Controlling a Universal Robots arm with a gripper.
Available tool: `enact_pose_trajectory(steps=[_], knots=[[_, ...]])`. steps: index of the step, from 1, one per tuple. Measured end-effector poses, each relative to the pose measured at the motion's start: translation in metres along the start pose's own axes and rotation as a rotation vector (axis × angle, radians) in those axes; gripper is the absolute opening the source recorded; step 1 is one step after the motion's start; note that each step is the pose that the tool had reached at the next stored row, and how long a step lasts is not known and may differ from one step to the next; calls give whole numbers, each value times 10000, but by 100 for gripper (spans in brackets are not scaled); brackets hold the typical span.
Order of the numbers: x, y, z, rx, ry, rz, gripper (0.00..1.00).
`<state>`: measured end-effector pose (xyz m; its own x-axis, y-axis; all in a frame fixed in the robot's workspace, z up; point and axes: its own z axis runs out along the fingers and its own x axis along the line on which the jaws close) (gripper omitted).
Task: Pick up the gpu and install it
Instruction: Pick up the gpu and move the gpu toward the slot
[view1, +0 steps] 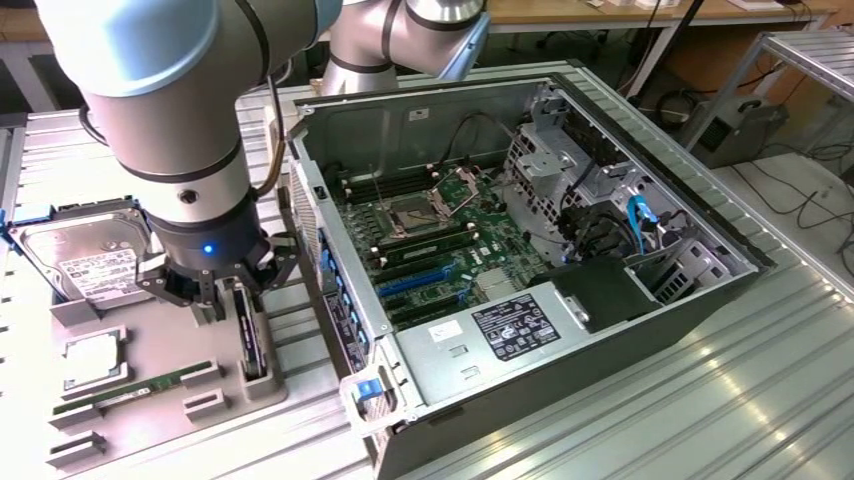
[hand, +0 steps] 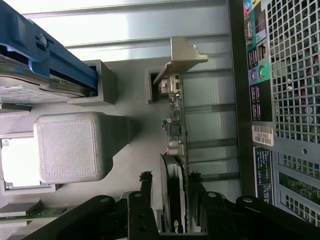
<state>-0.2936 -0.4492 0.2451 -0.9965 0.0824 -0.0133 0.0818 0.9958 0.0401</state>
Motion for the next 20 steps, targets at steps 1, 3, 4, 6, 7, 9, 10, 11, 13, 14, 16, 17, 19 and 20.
enact_pose_trajectory(steps=[1, 3, 4, 6, 7, 9, 10, 11, 13, 14, 16, 17, 19, 20], knots=[[0, 0, 3, -1, 1, 11, 42], [0, 0, 7, 0, 2, 45, 42], [0, 0, 9, 2, 4, 70, 42], [0, -1, 13, 2, 6, 109, 42], [0, -1, 15, 2, 7, 124, 42], [0, -2, 17, 3, 11, 145, 42], [0, -1, 18, 3, 12, 146, 42], [0, -2, 18, 4, 14, 147, 42], [0, -1, 18, 3, 13, 147, 41], [0, -2, 18, 4, 14, 146, 34], [0, -2, 18, 3, 14, 147, 27], [0, -2, 18, 3, 13, 135, 27], [1, -1, 18, -1, 25, -145, 27], [1, -2, 18, -2, 31, -302, 27]])
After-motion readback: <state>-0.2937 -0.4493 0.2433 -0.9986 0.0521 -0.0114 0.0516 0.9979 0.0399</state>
